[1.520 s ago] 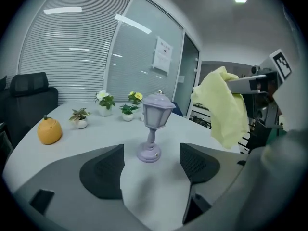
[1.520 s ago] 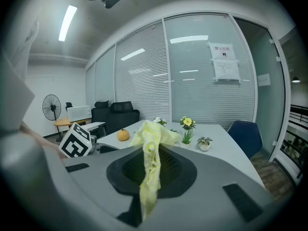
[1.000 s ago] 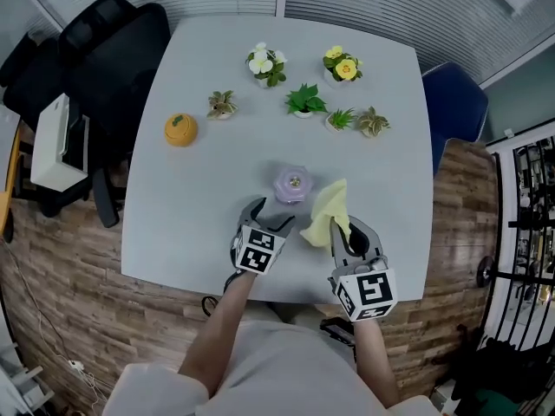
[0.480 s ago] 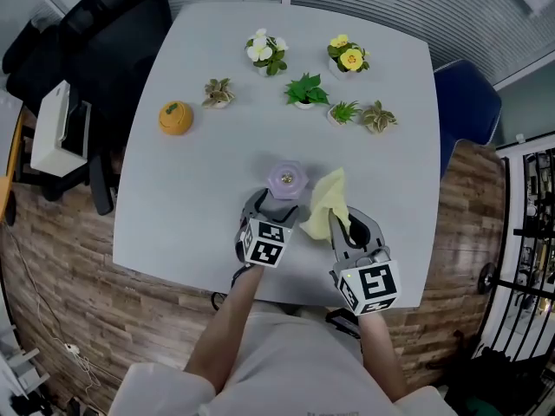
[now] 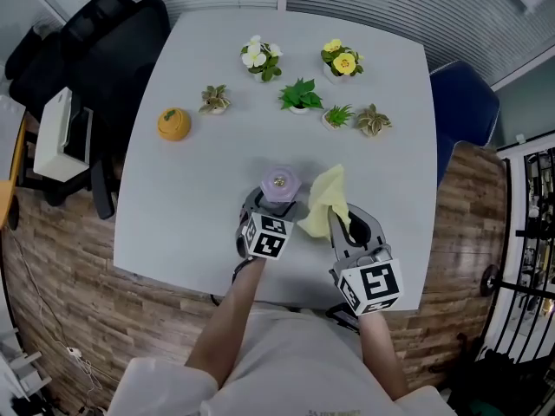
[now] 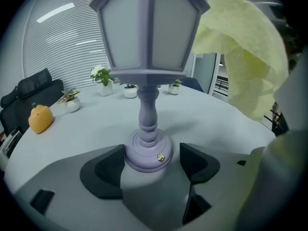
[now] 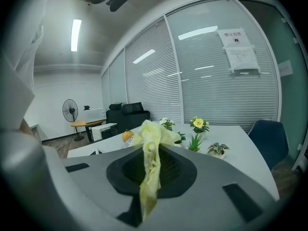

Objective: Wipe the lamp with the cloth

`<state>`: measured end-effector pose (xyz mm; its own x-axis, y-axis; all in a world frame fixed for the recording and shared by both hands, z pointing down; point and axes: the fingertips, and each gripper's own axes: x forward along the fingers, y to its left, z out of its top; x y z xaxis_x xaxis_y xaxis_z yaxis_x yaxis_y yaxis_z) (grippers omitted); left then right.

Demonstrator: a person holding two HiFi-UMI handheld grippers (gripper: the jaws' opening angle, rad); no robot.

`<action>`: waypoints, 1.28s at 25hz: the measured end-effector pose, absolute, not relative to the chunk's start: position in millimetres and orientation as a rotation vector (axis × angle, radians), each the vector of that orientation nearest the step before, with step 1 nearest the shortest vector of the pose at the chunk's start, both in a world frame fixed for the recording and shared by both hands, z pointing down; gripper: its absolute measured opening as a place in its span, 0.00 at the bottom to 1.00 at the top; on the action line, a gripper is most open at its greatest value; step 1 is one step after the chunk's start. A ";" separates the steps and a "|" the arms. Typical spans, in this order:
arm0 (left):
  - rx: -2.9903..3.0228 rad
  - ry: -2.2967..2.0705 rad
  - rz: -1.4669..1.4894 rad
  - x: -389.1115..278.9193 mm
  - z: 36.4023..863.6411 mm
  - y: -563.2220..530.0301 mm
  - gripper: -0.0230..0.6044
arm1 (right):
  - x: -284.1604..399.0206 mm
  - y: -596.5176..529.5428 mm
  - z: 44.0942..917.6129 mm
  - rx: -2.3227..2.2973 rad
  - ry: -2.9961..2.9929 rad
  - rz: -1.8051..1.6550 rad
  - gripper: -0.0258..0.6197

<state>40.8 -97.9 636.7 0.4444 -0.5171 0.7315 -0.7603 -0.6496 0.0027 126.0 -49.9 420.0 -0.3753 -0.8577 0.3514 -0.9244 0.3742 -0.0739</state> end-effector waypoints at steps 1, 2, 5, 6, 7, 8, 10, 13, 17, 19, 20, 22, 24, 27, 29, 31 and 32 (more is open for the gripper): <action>2.370 -1.094 1.034 41.5 637.1 -98.9 0.58 | 126.7 -52.6 419.5 1.582 -2.387 0.376 0.08; 2.373 -1.096 1.036 41.8 637.2 -99.5 0.58 | 127.1 -55.0 418.9 1.582 -2.392 0.375 0.08; 2.379 -1.099 1.037 40.2 637.7 -101.0 0.58 | 125.3 -60.7 413.5 1.571 -2.419 0.359 0.08; 2.377 -1.098 1.035 38.8 637.8 -101.5 0.58 | 124.0 -62.1 410.6 1.563 -2.432 0.349 0.08; 2.375 -1.096 1.034 37.4 637.8 -101.8 0.56 | 122.8 -63.3 407.8 1.557 -2.443 0.342 0.08; 2.374 -1.090 1.032 36.4 637.9 -101.8 0.53 | 121.6 -64.5 405.6 1.552 -2.451 0.339 0.08; 2.377 -1.074 1.030 35.9 637.7 -101.2 0.53 | 118.2 -66.9 403.0 1.536 -2.465 0.348 0.08; 2.398 -1.050 1.042 36.4 636.9 -99.7 0.53 | 106.1 -69.9 401.1 1.478 -2.507 0.363 0.08; 2.442 -0.964 1.057 37.1 636.6 -95.3 0.52 | 92.7 -71.6 401.8 1.423 -2.530 0.356 0.08; 2.472 -0.906 1.067 39.6 635.9 -92.5 0.52 | 93.8 -73.5 402.8 1.425 -2.525 0.358 0.08; 2.494 -0.874 1.076 41.2 635.3 -90.2 0.52 | 95.4 -74.0 403.2 1.428 -2.523 0.360 0.08; 2.554 -0.791 1.099 44.2 634.5 -82.3 0.52 | 98.9 -73.1 404.1 1.431 -2.520 0.366 0.08; 2.635 -0.674 1.130 47.6 634.3 -71.1 0.52 | 100.9 -69.6 405.0 1.418 -2.527 0.373 0.08; 2.706 -0.566 1.161 50.6 635.9 -61.1 0.52 | 97.7 -62.5 406.5 1.351 -2.559 0.385 0.08; 2.703 -0.563 1.165 50.3 637.3 -59.6 0.52 | 90.2 -57.9 410.4 1.281 -2.569 0.382 0.08; 2.705 -0.567 1.164 50.6 637.3 -59.3 0.52 | 81.9 -55.4 417.0 1.216 -2.556 0.356 0.08; 2.707 -0.569 1.162 51.0 636.8 -59.8 0.52 | 78.6 -55.5 421.7 1.192 -2.541 0.339 0.08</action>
